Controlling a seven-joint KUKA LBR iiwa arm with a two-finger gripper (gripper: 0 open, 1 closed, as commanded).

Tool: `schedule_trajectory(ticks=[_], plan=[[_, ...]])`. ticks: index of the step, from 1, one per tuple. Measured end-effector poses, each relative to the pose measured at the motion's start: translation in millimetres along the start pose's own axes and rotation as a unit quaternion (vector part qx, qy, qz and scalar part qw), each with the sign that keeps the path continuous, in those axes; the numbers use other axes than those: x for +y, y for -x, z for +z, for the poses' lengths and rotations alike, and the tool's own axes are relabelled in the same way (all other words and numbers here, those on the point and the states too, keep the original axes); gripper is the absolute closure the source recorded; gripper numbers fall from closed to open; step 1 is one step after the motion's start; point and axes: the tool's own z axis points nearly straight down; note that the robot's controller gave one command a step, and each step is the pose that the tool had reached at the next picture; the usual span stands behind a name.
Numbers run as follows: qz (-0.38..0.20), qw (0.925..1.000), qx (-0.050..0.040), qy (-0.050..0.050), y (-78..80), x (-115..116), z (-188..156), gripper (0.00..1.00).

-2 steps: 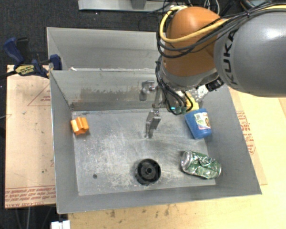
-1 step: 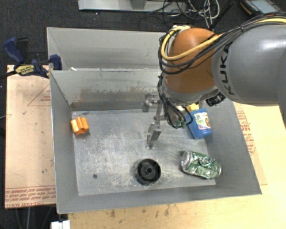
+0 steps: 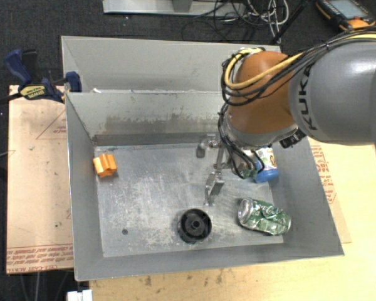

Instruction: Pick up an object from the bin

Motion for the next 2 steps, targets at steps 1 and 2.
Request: schedule_trajectory(ticks=[1,2], plan=[[-0.039,0.9992,-0.0079,-0.001,-23.6,-5,26,0.0],[-0.162,0.9869,0.0001,-0.001,-56.7,12,81,1.0]])
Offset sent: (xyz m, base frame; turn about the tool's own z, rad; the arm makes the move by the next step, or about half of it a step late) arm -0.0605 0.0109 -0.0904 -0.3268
